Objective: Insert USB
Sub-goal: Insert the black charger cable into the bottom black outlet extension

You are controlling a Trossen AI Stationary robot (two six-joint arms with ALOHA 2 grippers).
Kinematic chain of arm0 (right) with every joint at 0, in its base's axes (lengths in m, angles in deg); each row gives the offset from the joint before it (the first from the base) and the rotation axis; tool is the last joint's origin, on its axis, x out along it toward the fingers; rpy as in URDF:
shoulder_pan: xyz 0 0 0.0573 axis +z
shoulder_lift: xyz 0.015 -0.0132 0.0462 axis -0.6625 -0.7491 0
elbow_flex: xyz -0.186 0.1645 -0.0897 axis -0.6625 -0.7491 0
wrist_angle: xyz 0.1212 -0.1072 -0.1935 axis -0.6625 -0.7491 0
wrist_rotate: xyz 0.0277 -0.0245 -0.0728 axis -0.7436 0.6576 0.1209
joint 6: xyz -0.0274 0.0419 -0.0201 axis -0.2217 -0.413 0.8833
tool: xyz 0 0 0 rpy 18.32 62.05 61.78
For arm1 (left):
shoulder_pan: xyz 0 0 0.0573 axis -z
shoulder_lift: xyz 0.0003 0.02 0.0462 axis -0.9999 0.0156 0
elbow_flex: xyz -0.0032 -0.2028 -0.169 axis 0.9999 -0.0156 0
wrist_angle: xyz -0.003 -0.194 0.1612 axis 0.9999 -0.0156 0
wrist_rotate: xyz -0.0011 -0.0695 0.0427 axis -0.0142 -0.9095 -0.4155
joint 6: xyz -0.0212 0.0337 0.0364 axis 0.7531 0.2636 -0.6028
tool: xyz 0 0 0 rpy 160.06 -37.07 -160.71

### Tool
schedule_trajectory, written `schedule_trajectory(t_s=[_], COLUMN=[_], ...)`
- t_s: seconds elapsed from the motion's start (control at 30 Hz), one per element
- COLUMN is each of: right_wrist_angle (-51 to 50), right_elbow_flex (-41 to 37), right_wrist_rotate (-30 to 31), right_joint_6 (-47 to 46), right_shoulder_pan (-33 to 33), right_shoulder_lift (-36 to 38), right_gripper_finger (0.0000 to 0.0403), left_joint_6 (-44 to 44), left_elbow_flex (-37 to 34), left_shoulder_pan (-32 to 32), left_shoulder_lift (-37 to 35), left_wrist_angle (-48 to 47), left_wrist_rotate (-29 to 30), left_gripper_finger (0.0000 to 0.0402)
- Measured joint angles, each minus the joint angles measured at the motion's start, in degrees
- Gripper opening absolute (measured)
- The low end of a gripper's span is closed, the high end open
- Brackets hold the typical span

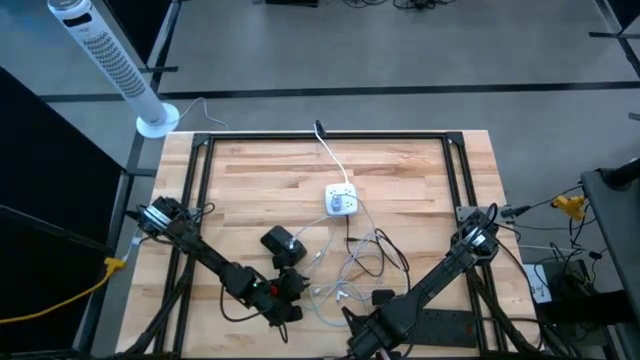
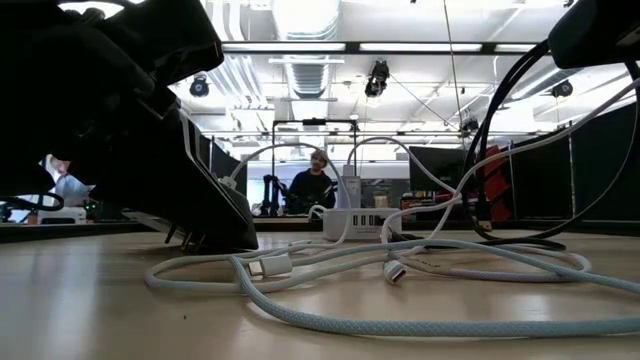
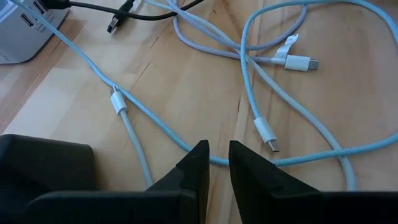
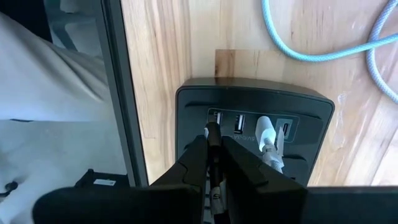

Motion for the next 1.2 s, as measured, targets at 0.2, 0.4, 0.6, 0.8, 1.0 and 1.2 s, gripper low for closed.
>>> schedule_trajectory(t_s=[0.2,0.4,0.6,0.8,1.0,1.2], right_wrist_angle=[0.0,-0.2,-0.2,-0.4,-2.3,-3.3], right_elbow_flex=[0.0,0.3,0.2,0.2,0.6,1.5], right_wrist_rotate=[0.1,-0.2,1.0,1.2,2.9,4.2], right_joint_6=[-0.1,0.9,1.2,1.2,1.0,0.9], right_shoulder_pan=[0.0,0.0,0.0,0.0,0.0,0.0], right_shoulder_lift=[-0.4,-1.8,-1.6,-1.6,-1.9,-2.1], right_gripper_finger=[0.0020,0.0020,0.0020,0.0020,0.0020,0.0020], left_joint_6=[0.0,0.0,0.0,0.0,0.0,0.0], left_elbow_flex=[0.0,0.0,0.0,0.0,0.0,0.0], left_shoulder_pan=[0.0,0.0,0.0,0.0,0.0,0.0], left_shoulder_lift=[0.0,0.0,0.0,0.0,0.0,0.3], left_wrist_angle=[0.0,0.0,0.0,0.0,0.0,0.2], left_wrist_rotate=[0.0,0.0,0.0,0.0,0.0,0.1], left_gripper_finger=[0.0048,0.0048,0.0048,0.0048,0.0048,0.0048])
